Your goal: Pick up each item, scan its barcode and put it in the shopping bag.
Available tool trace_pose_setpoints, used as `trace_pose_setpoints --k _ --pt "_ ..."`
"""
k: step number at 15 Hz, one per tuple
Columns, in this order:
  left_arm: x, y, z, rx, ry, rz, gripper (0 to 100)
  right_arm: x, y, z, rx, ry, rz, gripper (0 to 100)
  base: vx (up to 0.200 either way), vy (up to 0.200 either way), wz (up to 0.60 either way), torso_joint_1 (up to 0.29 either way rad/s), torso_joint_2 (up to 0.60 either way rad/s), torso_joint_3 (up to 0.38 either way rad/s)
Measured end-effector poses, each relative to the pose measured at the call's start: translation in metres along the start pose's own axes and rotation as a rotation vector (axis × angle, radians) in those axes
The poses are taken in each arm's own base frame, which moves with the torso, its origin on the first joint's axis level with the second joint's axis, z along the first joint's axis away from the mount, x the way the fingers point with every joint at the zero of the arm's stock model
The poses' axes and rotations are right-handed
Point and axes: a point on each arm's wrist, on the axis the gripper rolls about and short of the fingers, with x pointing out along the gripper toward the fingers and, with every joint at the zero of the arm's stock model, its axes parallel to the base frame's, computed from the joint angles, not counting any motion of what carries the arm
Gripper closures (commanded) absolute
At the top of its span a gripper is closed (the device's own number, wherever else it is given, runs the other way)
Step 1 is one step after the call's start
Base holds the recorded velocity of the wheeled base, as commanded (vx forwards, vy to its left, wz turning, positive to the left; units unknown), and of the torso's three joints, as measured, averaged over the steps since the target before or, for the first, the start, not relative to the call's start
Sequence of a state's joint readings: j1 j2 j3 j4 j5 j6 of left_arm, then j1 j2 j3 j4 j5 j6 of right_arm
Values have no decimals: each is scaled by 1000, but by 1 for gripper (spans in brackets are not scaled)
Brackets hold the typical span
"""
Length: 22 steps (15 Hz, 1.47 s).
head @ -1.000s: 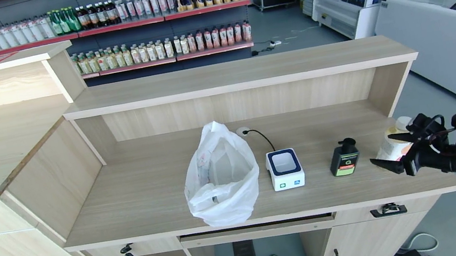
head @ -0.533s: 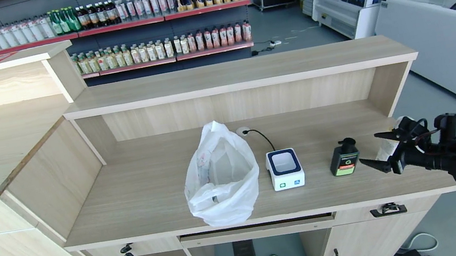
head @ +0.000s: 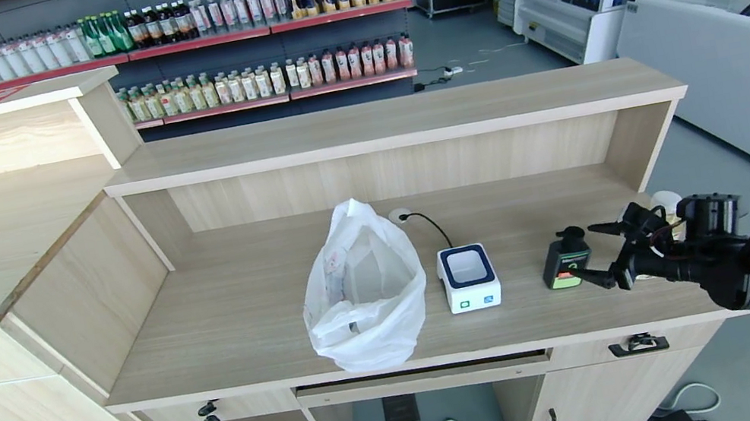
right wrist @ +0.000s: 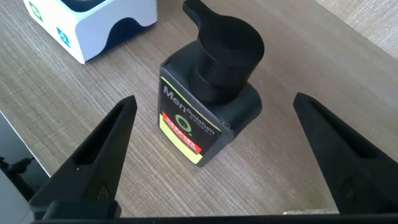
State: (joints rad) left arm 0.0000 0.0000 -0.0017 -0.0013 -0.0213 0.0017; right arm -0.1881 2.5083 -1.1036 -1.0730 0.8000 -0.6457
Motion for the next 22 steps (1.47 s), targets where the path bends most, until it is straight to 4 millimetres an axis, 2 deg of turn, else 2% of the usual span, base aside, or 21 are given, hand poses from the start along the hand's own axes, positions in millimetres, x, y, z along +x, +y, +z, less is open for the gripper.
trace_pose_setpoints --k 3,15,16,22 --pt "0 0 0 0 0 0 0 11 8 -2 -4 -5 26 0 0 0 0 0 0 0" --pt "0 0 0 0 0 0 0 29 24 -10 -42 -2 70 0 0 0 0 0 0 0" --pt "0 0 0 0 0 0 0 28 24 -11 -41 -1 69 100 0 0 0 0 0 0" --pt "0 0 0 0 0 0 0 25 21 -12 -44 2 57 100 0 0 0 0 0 0"
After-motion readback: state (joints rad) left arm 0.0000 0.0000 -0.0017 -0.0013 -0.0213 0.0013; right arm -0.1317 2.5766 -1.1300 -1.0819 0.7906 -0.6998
